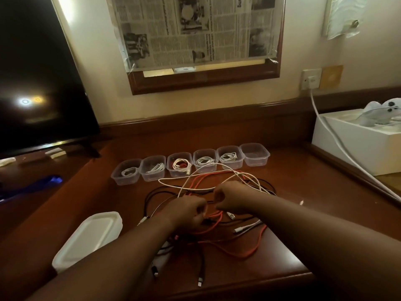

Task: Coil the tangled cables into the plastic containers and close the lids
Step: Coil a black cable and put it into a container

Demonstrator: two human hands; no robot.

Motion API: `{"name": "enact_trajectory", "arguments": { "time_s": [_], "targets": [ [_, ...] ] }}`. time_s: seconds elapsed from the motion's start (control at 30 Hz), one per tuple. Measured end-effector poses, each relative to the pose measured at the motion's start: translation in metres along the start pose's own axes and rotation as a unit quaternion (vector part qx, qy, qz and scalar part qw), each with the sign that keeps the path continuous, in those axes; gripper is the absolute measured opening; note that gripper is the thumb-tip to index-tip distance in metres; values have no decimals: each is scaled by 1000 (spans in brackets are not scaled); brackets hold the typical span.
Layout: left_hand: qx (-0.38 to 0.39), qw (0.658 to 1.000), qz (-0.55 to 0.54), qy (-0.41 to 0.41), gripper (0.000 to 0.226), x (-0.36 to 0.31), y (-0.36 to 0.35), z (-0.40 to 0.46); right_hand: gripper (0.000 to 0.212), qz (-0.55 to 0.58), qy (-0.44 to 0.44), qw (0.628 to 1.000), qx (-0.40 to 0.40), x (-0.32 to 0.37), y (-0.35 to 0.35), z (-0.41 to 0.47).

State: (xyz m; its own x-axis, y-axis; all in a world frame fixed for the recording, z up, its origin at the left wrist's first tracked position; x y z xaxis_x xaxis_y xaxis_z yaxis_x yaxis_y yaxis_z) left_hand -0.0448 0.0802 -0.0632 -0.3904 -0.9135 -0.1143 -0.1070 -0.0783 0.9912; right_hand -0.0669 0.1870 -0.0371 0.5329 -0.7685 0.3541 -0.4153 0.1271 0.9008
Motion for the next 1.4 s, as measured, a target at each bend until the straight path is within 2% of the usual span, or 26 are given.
{"name": "enact_trajectory", "arguments": {
  "time_s": [0.1, 0.2, 0.27, 0.37, 0.43, 0.47, 0.53, 0.57, 0.67, 0.8, 0.9, 1.0, 1.07, 1.13, 1.17, 1.27, 1.33, 1.4],
  "targets": [
    [55, 998, 30, -9, 26, -9, -16, -1, 21, -56, -22, 997, 48, -1, -16, 1],
    [35, 997, 62, -17, 23, -19, -20, -2, 23, -41, -34, 997, 64, -6, -25, -1],
    [21, 999, 45, -3, 19, -18, -18, -3, 23, -30, -40, 997, 50, -9, -24, -4],
    [-42, 995, -78, 43, 12, -3, -2, -3, 20, 7, -62, 997, -43, -17, -7, -12],
    [-117, 976, -171, 67, 2, 10, 17, -7, 33, 80, -69, 990, -91, -24, 0, -16],
    [-151, 964, -203, 77, 4, 13, 28, -10, 36, 116, -66, 986, -104, -25, 2, -18],
    [-191, 948, -240, 84, 6, 15, 46, -14, 28, 145, -41, 979, -134, -20, 9, -21],
    [-197, 942, -259, 84, 7, 15, 52, -15, 20, 133, -24, 981, -142, -14, 12, -22],
    [-180, 913, -351, 105, 15, 20, 55, -11, 36, 87, 8, 987, -136, -2, 13, -18],
    [-132, 854, -481, 149, 19, 26, 39, -2, 25, 41, -12, 985, -169, -4, 14, -16],
    [-115, 868, -461, 146, 18, 23, 38, -1, 20, 33, -29, 982, -182, -12, 20, -16],
    [-158, 887, -412, 139, 11, 29, 52, -6, 22, 32, -34, 986, -159, -17, 22, -15],
    [-171, 905, -365, 137, 6, 36, 60, -7, 19, 46, -20, 981, -189, -20, 32, -20],
    [-155, 919, -336, 138, 11, 38, 63, -7, 12, 156, 11, 961, -228, -24, 46, -25],
    [-146, 923, -330, 136, 13, 37, 62, -7, 10, 248, 30, 937, -243, -27, 54, -27],
    [-146, 929, -318, 120, 15, 33, 62, -5, 14, 492, 100, 828, -248, -23, 74, -39],
    [-150, 934, -307, 101, 9, 21, 65, -1, 18, 567, 126, 783, -225, -15, 84, -46],
    [-171, 926, -326, 83, 3, 11, 71, 7, 25, 578, 126, 781, -200, -8, 92, -49]
  ]
}}
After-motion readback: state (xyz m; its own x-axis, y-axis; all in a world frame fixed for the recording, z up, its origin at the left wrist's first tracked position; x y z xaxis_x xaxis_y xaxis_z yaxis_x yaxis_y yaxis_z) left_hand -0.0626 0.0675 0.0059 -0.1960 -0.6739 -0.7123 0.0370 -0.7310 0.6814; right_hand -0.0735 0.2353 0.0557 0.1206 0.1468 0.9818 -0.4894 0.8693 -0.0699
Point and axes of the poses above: each hand's wrist, its own z-axis towards the middle knuckle, its own y-axis out of the back of the hand, x = y × z, the point moved 9 cm from there along z, towards the middle knuckle, and after that the axes turned 12 degrees about x, right-handed, at the moved point
